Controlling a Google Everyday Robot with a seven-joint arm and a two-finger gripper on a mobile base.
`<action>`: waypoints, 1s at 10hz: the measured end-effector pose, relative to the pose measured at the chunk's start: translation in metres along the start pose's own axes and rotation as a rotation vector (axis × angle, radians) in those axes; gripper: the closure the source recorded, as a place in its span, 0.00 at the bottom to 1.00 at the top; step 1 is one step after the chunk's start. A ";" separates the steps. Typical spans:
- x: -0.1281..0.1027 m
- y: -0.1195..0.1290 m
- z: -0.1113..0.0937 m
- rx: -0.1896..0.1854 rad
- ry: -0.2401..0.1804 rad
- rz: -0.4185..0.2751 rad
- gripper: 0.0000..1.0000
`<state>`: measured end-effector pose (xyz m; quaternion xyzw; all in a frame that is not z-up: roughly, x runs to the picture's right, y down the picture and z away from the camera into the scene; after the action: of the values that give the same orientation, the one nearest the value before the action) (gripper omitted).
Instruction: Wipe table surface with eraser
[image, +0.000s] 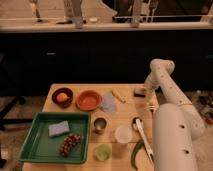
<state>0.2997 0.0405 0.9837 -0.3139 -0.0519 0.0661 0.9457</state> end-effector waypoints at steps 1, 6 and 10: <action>0.000 0.000 0.001 -0.003 0.000 -0.001 0.20; 0.000 -0.002 0.001 0.003 -0.011 -0.003 0.52; 0.003 0.001 -0.002 0.007 -0.022 0.001 0.91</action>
<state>0.3029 0.0404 0.9822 -0.3100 -0.0618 0.0704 0.9461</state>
